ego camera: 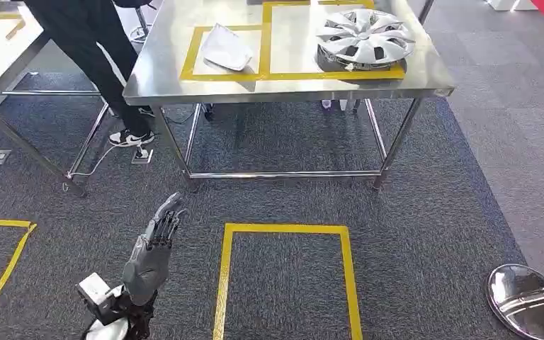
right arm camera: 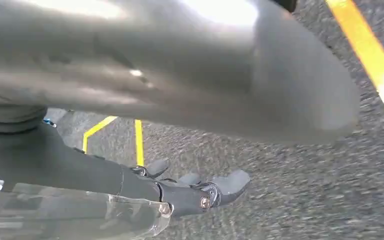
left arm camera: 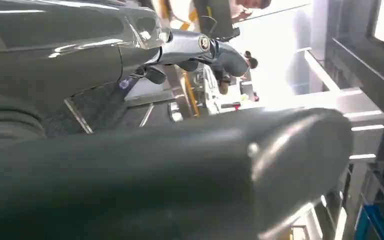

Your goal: Take the parts from the cabinet and place them on the table.

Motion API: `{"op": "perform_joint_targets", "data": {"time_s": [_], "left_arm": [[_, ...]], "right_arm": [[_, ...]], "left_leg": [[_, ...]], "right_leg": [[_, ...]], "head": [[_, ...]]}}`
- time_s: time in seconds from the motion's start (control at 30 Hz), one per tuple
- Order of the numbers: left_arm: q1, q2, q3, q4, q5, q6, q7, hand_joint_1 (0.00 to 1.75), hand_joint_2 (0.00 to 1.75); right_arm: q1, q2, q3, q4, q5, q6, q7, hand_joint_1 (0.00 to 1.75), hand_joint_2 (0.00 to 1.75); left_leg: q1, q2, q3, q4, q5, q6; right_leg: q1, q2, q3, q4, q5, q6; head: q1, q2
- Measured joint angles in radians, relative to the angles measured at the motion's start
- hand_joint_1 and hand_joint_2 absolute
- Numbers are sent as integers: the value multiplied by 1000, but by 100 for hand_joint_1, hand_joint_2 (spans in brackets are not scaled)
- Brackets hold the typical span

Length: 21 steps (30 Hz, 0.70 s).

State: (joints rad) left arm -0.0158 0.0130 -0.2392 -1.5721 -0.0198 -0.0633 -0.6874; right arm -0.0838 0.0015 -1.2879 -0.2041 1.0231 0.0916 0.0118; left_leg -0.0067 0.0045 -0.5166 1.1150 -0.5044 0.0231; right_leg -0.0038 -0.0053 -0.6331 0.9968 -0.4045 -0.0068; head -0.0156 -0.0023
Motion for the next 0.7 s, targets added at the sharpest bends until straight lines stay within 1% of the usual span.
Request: {"op": "perform_joint_targets", "data": {"time_s": [0.03,0.07,0.1,0.13,0.17,0.2,0.23,0.27,0.3,0.33,0.37,0.4,0.43,0.47,0.5,0.53,0.57,0.6,0.63,0.67,0.7], "left_arm": [[0,0,0,0,-1,1,13,0,0],[-1,0,-1,0,-3,1,26,0,175],[-2,0,-1,4,-4,1,48,0,175],[-2,0,-2,14,-8,0,76,0,175],[2,1,-2,29,-10,-7,110,0,175],[3,1,-3,48,-11,-15,143,0,175],[4,1,-5,73,-12,-19,165,0,175],[13,1,-6,99,-15,-21,171,0,175],[23,1,-6,125,-18,-21,172,0,175],[30,2,-7,144,-19,-21,179,0,175],[33,1,-7,165,-19,-20,196,0,175],[33,1,-7,194,-16,-19,218,0,175],[33,1,-7,224,-12,-16,232,0,175],[32,1,-6,273,-12,-6,236,0,175],[28,-1,-7,345,-12,2,233,0,175],[24,-4,-6,420,-8,7,218,0,175],[22,-8,-6,494,-5,23,197,0,175],[21,-12,-7,570,-3,37,168,0,175],[25,-18,-8,650,-2,48,144,0,175],[32,-23,-8,714,-2,57,131,0,175],[32,-25,-8,774,1,63,125,0,175]], "right_arm": [[1,9,0,0,0,-1,0,0,0],[2,6,0,-1,-1,-3,0,0,0],[2,4,0,-1,-2,-4,0,0,0],[1,4,-1,-1,-2,-5,0,0,0],[1,5,-1,-1,-3,-5,0,0,0],[3,5,-1,0,-4,-5,4,0,0],[4,9,-1,0,-5,-5,11,0,0],[7,9,-1,0,-6,-5,14,0,0],[9,9,-2,0,-6,-6,16,0,175],[10,9,-2,0,-6,-7,20,0,175],[12,9,-2,0,-6,-7,27,0,175],[14,10,-2,0,-6,-8,37,0,175],[14,10,-3,0,-6,-10,44,0,175],[13,10,-4,0,-6,-12,52,0,175],[13,11,-5,0,-6,-15,60,0,175],[12,13,-6,0,-6,-16,64,0,175],[11,15,-6,0,-2,-17,68,0,175],[13,16,-6,0,1,-17,71,0,175],[14,17,-6,0,6,-17,74,0,175],[17,18,-6,0,10,-17,78,0,175],[18,20,-6,0,16,-15,83,0,175]], "left_leg": [[-10,3,76,-104,-49,18],[-11,3,123,-185,-76,16],[-15,2,113,-184,-77,11],[-20,2,110,-183,-74,14],[-22,2,107,-185,-63,20],[-11,5,102,-193,-44,27],[-12,6,94,-193,-37,30],[-12,7,83,-192,-28,37],[-12,9,72,-192,-19,37],[-12,11,61,-191,-11,36],[-12,12,52,-190,-4,35],[-11,12,45,-188,1,33],[-10,12,39,-185,4,30],[-9,13,33,-179,5,28],[-7,14,28,-169,4,26],[-11,16,24,-160,2,20],[-15,16,16,-149,0,15],[-14,16,13,-150,4,10],[-13,16,13,-150,6,6],[-12,16,12,-150,9,2],[-12,14,8,-146,5,-2]], "right_leg": [[0,0,-3,1,8,4],[1,-2,-1,2,13,10],[-1,-6,1,-1,23,17],[-7,-7,1,-3,30,23],[-9,-7,3,-10,40,32],[-12,-6,-4,-1,37,35],[-11,-2,-14,19,8,40],[-11,-1,-39,89,-55,46],[-12,0,-70,179,-109,52],[-12,1,-95,263,-152,57],[-12,1,-102,313,-170,60],[-13,0,-83,309,-164,61],[-14,0,-40,259,-144,60],[-15,0,24,168,-111,59],[-16,0,97,55,-78,59],[-15,3,132,-12,-96,54],[-13,6,126,-13,-88,38],[-11,6,121,-9,-87,34],[-8,6,119,-8,-86,29],[-6,6,118,-8,-83,24],[-15,4,117,-12,-77,14]], "head": [[1,0],[0,0],[2,0],[0,0],[2,0],[0,0],[3,0],[10,0],[10,0],[10,0],[10,0],[10,0],[10,0],[10,0],[10,0],[11,0],[8,0],[5,0],[6,0],[5,0],[8,0]]}}
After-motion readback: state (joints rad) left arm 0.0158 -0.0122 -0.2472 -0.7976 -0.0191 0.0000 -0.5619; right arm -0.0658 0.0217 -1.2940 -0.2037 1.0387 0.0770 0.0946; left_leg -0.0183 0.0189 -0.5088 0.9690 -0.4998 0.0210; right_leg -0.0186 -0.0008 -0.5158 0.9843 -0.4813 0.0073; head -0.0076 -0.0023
